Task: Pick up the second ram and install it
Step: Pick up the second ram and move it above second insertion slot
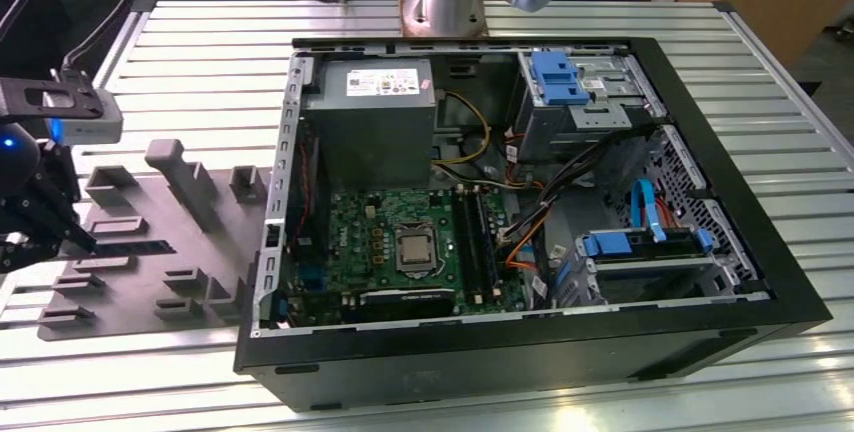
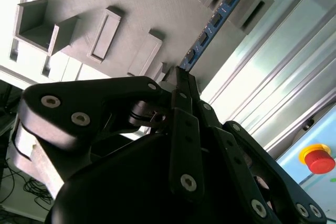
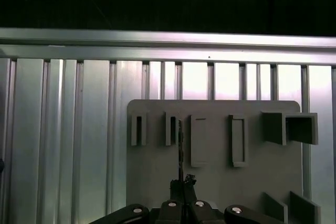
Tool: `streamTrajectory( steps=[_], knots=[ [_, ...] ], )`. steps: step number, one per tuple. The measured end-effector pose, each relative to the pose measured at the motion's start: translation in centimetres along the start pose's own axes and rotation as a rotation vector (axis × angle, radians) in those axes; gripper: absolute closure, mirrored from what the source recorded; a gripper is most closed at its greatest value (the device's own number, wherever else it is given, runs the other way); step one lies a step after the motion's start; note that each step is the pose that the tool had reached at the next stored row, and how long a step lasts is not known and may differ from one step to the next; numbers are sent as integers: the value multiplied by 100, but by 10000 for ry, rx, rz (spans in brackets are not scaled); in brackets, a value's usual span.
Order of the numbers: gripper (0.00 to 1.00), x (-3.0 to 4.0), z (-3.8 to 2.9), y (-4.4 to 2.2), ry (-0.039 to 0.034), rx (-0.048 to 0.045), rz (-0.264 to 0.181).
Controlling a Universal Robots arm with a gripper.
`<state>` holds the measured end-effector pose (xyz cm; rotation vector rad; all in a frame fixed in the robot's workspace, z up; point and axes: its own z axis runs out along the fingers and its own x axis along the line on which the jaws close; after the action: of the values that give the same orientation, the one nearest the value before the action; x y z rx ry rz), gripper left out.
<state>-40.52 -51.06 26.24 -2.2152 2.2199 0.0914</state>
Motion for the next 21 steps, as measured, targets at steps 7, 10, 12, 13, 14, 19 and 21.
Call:
streamTrajectory(
  steps=[7, 10, 12, 13, 14, 19, 21],
  knots=[
    [88, -1, -25, 2, -92, 6, -4],
    [88, -2, -38, 3, -135, 9, -6],
    [88, -2, -48, 3, -165, 10, -7],
    [88, -2, -53, 3, -183, 10, -8],
    [88, -2, -59, 3, -201, 11, -9],
    [88, -4, -91, 5, -271, 13, -11],
    [88, -4, -103, 5, -295, 16, -12]
  ],
)
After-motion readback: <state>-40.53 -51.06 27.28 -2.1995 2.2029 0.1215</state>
